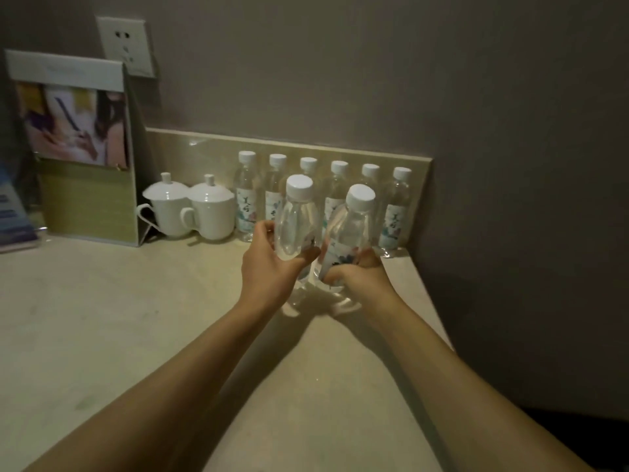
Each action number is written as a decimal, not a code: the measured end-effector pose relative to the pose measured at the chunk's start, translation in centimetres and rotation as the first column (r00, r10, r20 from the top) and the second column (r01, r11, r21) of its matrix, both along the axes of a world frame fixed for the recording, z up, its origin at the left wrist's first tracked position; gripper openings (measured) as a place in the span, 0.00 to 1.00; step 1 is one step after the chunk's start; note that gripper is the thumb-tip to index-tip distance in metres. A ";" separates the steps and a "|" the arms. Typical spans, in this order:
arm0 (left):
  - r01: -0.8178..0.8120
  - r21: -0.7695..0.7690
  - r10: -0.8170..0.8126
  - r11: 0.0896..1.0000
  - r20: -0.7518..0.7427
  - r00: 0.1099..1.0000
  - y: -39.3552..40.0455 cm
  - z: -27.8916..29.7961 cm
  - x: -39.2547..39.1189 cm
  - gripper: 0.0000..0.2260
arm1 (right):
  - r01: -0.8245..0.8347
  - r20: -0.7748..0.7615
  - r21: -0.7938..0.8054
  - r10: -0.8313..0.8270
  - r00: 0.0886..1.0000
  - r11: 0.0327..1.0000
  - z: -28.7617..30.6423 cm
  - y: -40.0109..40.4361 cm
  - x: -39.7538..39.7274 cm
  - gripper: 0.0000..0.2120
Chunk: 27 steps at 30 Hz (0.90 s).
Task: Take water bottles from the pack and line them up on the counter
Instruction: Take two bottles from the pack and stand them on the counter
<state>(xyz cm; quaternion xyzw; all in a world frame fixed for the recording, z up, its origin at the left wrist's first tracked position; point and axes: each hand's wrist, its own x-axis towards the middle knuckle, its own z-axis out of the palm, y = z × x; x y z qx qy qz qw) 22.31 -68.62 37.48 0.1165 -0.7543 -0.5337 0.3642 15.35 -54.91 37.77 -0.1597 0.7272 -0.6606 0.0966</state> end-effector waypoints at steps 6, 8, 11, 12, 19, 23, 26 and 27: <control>0.050 0.011 -0.050 0.999 0.009 0.999 -4.4 -0.8 -0.4 0.25 | 0.020 0.070 -0.008 -0.019 0.997 1.000 -0.4 -4.8 0.1 0.28; 0.037 0.019 -0.037 0.999 0.015 0.999 -5.4 -1.1 -0.7 0.25 | 0.014 0.092 0.009 -0.015 0.996 1.000 -0.5 -5.9 -0.2 0.29; 0.037 -0.008 -0.036 0.999 0.033 0.999 -7.0 -1.0 -1.3 0.26 | -0.013 0.134 0.036 0.008 0.991 0.999 -0.5 -6.9 -0.7 0.29; 0.049 -0.032 -0.047 0.998 0.047 0.998 -7.5 -0.9 -1.4 0.26 | -0.031 0.132 0.044 0.025 0.991 0.999 -0.4 -7.2 -0.9 0.28; 0.146 -0.107 -0.135 0.983 0.104 0.985 -8.6 -0.3 -1.6 0.24 | -0.085 0.068 0.030 0.083 0.994 0.996 -0.6 -7.6 -2.1 0.32; 0.197 -0.179 -0.157 0.964 0.217 0.963 -8.9 -0.2 -1.4 0.22 | -0.127 0.034 0.051 0.125 0.992 0.991 -1.1 -7.6 -2.0 0.34; 0.092 -0.235 -0.018 0.968 0.296 0.955 -8.6 -0.9 -1.2 0.23 | -0.119 -0.043 0.167 0.128 0.991 0.979 -1.0 -7.5 -1.8 0.40; 0.038 -0.231 0.035 0.972 0.304 0.952 -8.5 -1.0 -1.1 0.23 | -0.066 -0.089 0.237 0.089 0.992 0.969 -0.8 -7.5 -1.7 0.41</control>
